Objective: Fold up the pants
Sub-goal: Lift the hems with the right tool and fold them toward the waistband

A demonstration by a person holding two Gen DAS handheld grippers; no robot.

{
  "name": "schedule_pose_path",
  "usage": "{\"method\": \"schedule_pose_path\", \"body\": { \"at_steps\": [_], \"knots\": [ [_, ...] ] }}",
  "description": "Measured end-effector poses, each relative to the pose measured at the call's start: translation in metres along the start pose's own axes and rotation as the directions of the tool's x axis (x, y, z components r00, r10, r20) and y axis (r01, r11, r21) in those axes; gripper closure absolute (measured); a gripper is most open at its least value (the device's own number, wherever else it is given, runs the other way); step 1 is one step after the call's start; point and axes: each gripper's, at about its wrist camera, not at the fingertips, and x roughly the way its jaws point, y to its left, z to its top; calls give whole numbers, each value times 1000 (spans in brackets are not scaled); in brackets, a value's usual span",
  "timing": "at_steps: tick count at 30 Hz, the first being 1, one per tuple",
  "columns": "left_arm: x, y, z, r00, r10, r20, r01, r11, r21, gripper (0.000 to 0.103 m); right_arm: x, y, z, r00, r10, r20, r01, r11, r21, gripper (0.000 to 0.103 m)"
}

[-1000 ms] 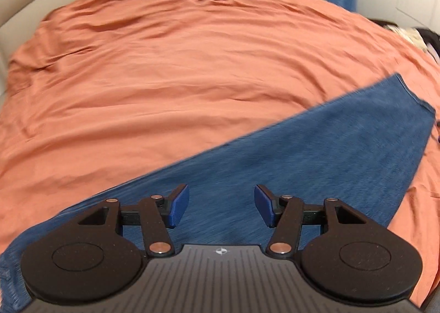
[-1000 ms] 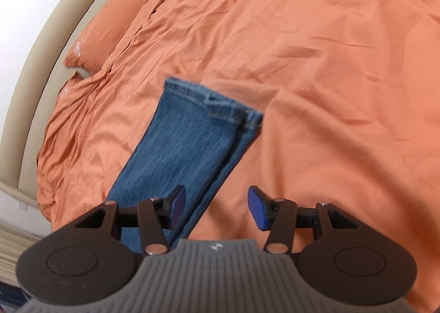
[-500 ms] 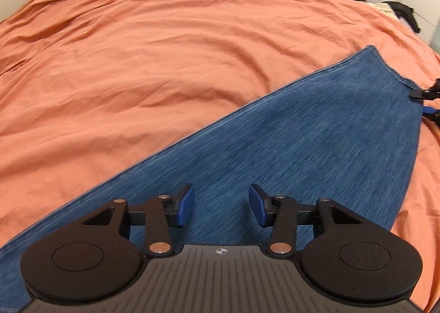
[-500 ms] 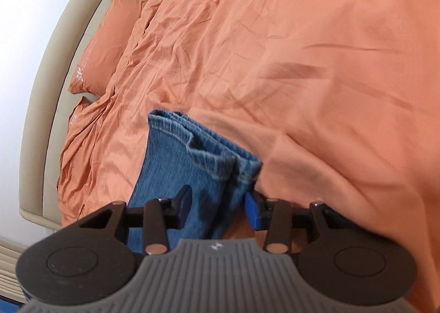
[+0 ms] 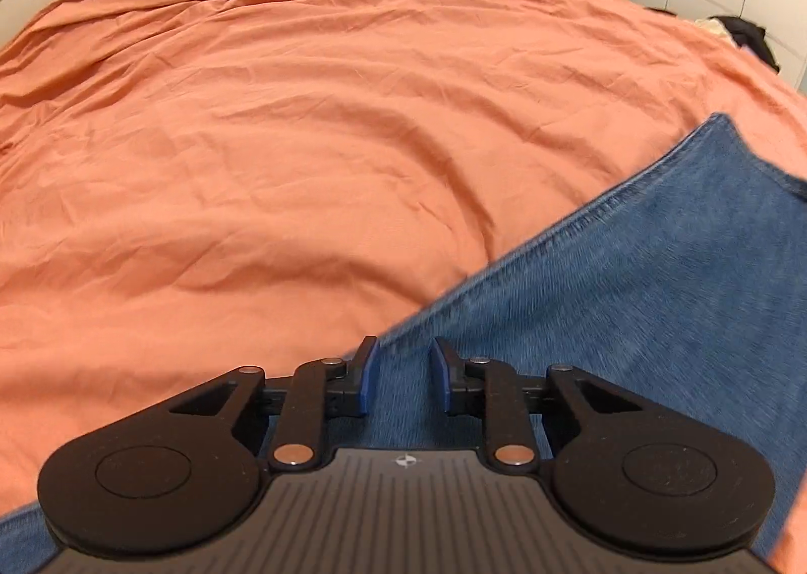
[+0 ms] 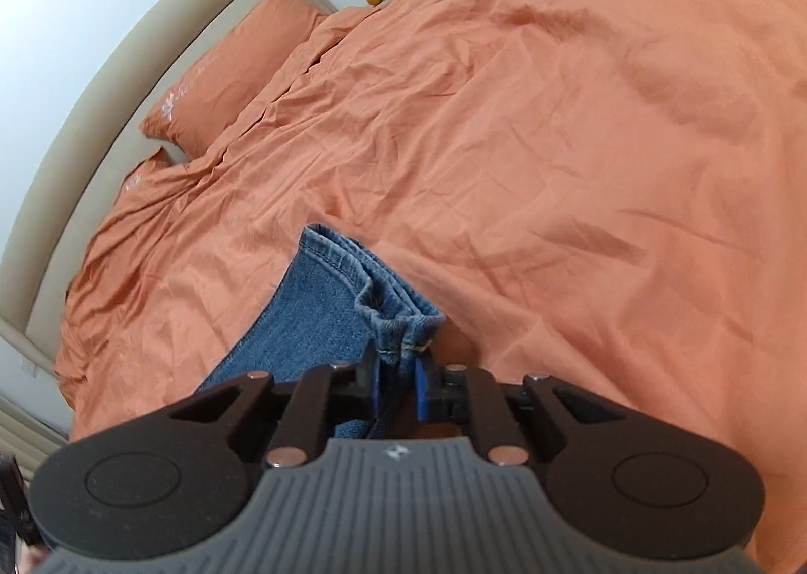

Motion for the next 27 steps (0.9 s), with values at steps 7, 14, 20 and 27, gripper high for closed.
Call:
{"method": "schedule_pose_path", "body": {
  "at_steps": [7, 14, 20, 27],
  "knots": [
    [-5, -16, 1, 997, 74, -3, -73, 996, 60, 74, -2, 11, 5, 1000, -1, 13, 1, 1000, -30, 96],
    [-55, -47, -45, 997, -57, -48, 62, 992, 105, 74, -25, 50, 16, 998, 18, 57, -11, 993, -114, 97],
    [-88, -84, -95, 987, -160, -31, 162, 985, 59, 86, -48, 94, 18, 995, 36, 95, -16, 979, -201, 97],
    [-140, -73, -121, 977, -213, -17, 212, 977, -19, 81, -87, 170, 9, 986, 106, 126, -56, 936, -347, 97]
  ]
}}
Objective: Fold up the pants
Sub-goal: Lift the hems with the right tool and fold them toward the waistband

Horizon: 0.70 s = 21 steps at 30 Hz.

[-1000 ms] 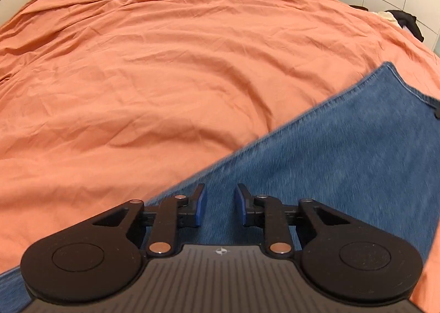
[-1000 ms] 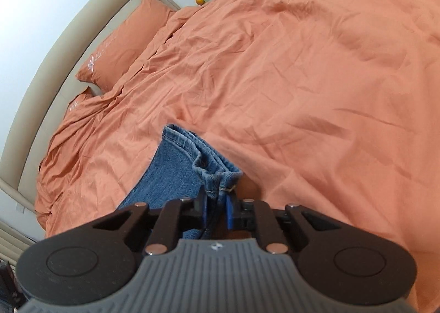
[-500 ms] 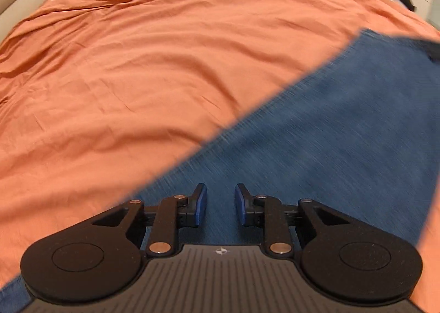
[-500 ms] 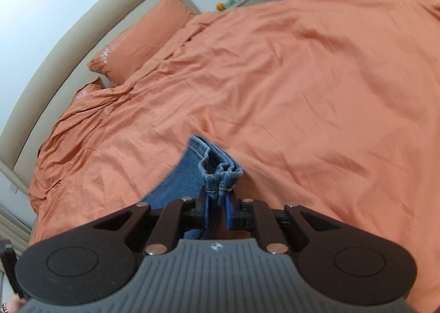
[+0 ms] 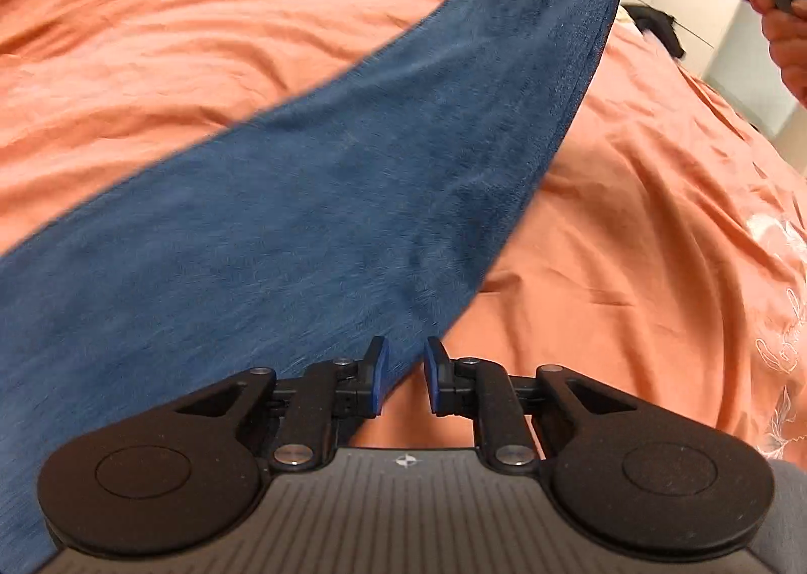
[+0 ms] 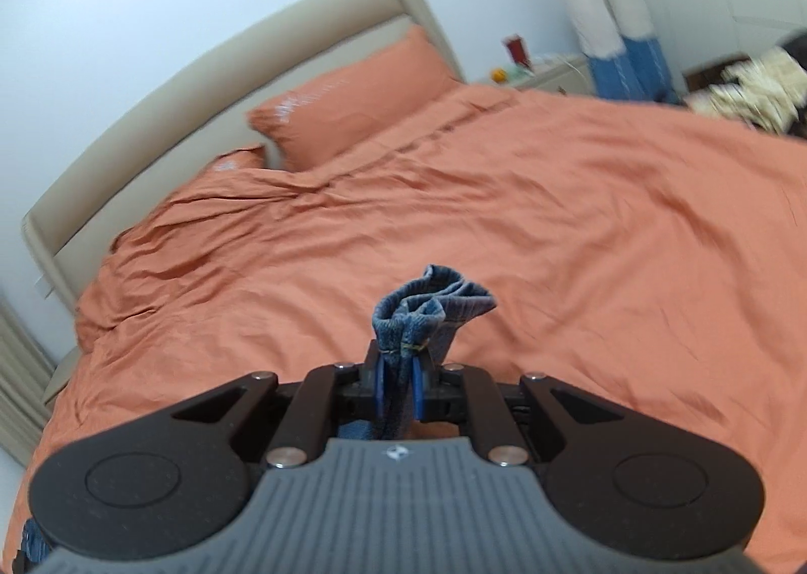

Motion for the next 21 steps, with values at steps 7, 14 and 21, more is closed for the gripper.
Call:
{"method": "schedule_pose_path", "body": {
  "at_steps": [7, 14, 21],
  "knots": [
    [-92, 48, -25, 989, 100, 108, -89, 990, -106, 75, -19, 95, 2, 994, 108, 30, -103, 987, -125, 97],
    [-167, 102, -56, 947, 272, 173, -227, 944, -238, 68, -13, 193, -23, 974, 228, -3, -225, 957, -185, 97],
    [-199, 146, -104, 935, 310, 170, -226, 894, -386, 65, 24, 278, -101, 946, 298, -126, -319, 925, -205, 97]
  ]
}}
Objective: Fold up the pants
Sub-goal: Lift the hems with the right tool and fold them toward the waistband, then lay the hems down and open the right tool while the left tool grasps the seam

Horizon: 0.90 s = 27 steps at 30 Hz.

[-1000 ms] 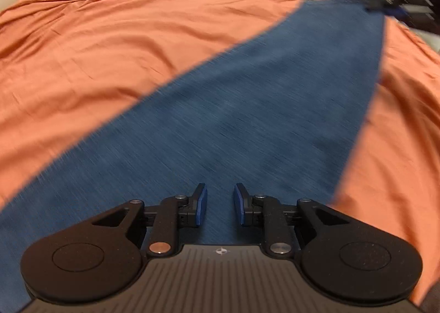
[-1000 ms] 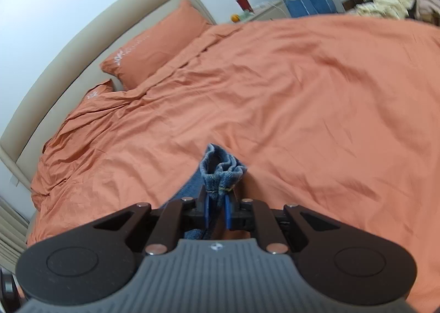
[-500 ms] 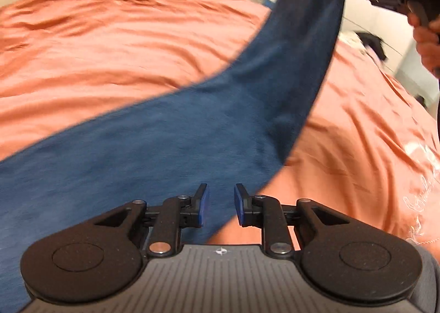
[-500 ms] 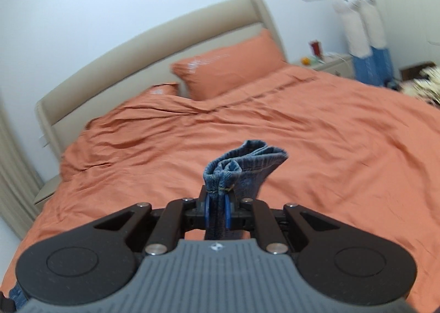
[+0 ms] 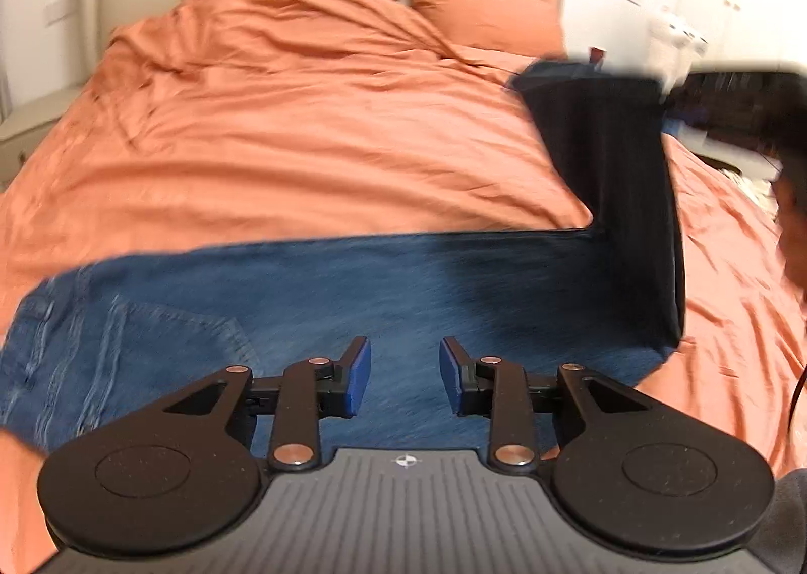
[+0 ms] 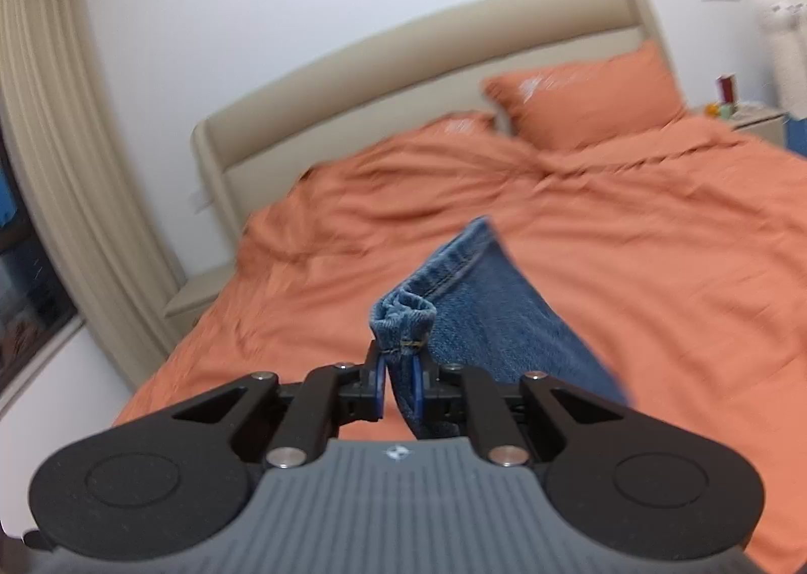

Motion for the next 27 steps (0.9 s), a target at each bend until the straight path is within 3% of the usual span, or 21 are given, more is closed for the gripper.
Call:
{"method": "schedule_pose_path", "body": {
  "at_steps": [4, 8, 11, 14, 16, 19, 21, 24, 27],
  "knots": [
    [4, 27, -15, 1000, -24, -19, 22, 994, -108, 64, 49, 28, -74, 987, 8, -161, -16, 999, -46, 97],
    [7, 48, -27, 997, -73, -33, 65, 978, -198, 60, 83, 38, -150, 937, -41, -347, -1, 993, -121, 97],
    [16, 55, -32, 994, -103, -41, 91, 969, -230, 53, 91, 36, -176, 921, -71, -384, 10, 987, -161, 96],
    [25, 56, -31, 990, -129, -53, 112, 963, -247, 48, 94, 34, -175, 915, -53, -400, -12, 988, -156, 85],
    [32, 58, -28, 988, -148, -54, 128, 956, -265, 43, 94, 37, -172, 907, -19, -421, -46, 989, -144, 68],
    [43, 58, -24, 981, -187, -56, 162, 939, -303, 42, 89, 36, -164, 899, 8, -439, -76, 988, -137, 65],
    [53, 60, -20, 975, -215, -48, 188, 926, -328, 40, 74, 31, -158, 905, 30, -425, -89, 989, -120, 61],
    [78, 65, -13, 959, -281, -26, 245, 877, -414, 38, 60, 13, -146, 925, 26, -380, -70, 992, -104, 53],
    [109, 71, -4, 946, -324, -12, 275, 821, -500, 38, 51, -14, -136, 931, -38, -364, -9, 992, -126, 52]
  ]
}}
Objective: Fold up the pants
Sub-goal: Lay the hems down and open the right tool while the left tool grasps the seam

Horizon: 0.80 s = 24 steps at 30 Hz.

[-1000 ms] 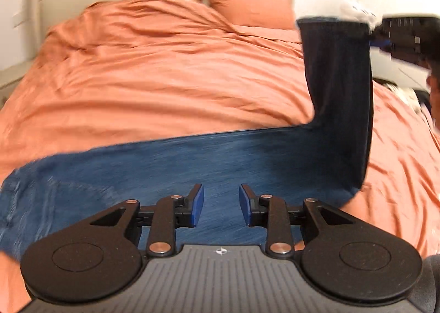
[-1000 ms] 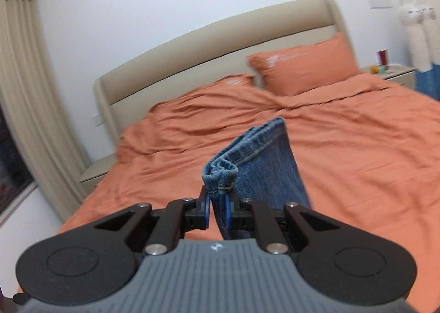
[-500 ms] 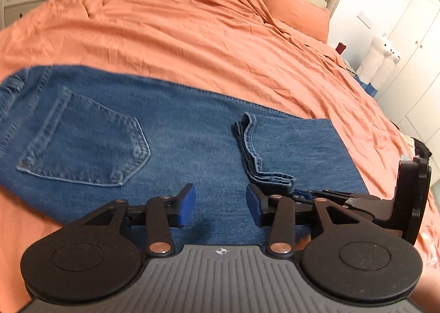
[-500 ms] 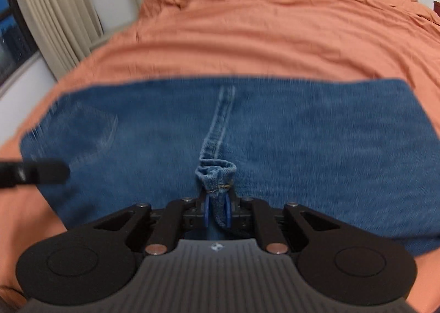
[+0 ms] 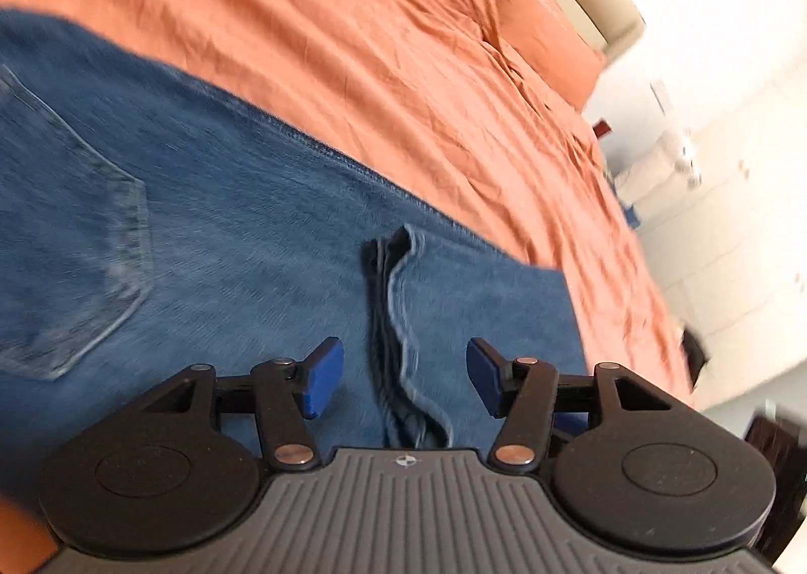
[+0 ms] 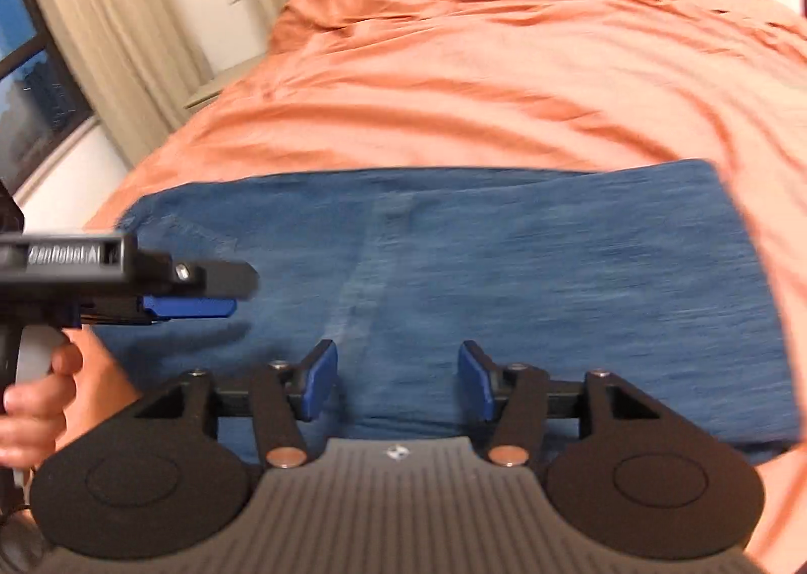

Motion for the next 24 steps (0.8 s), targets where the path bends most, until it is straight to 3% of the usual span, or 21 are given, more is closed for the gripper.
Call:
{"method": "schedule_pose_path", "body": {
  "at_steps": [7, 8, 10, 11, 12, 15, 17, 18, 19, 20, 22, 24],
  "knots": [
    [59, 1, 25, 999, 32, -10, -32, 999, -9, 40, -23, -85, 7, 989, -147, 17, 146, 988, 44, 52],
    [66, 1, 26, 999, 33, -13, -33, 999, -6, 44, -27, -97, 8, 987, -160, 21, 159, 986, 50, 52],
    [76, 2, 27, 999, 32, -11, -32, 1000, 0, 63, -32, -118, 10, 983, -180, 29, 178, 982, 66, 53],
    [79, 2, 25, 999, 34, -11, -34, 999, 2, 84, -34, -127, 10, 982, -188, 33, 185, 980, 72, 53],
    [81, 2, 24, 999, 48, -9, -48, 999, 14, 86, -34, -134, 9, 980, -195, 36, 192, 978, 76, 53],
    [73, -7, 19, 998, 54, 39, -57, 995, 79, 95, -34, -155, 8, 974, -224, 18, 222, 972, 70, 59],
    [58, -21, 19, 997, 24, 78, -34, 991, 131, 96, -32, -164, 8, 968, -249, 14, 248, 967, 52, 66],
    [50, -31, 22, 996, 0, 92, -15, 986, 165, 96, -34, -169, 7, 966, -258, 15, 257, 965, 49, 74],
    [40, -43, 23, 994, -18, 110, -5, 978, 210, 96, -34, -173, 9, 965, -263, 16, 262, 963, 56, 90],
    [30, -55, 24, 991, -30, 131, -6, 965, 262, 96, -35, -177, 11, 966, -258, 17, 256, 964, 78, 96],
    [18, -74, 27, 987, -28, 159, -30, 937, 347, 96, -39, -184, 17, 975, -221, 34, 214, 968, 133, 99],
    [22, -80, 31, 988, 28, 150, -86, 915, 393, 96, -38, -183, 27, 976, -208, 56, 199, 970, 136, 99]
  ]
}}
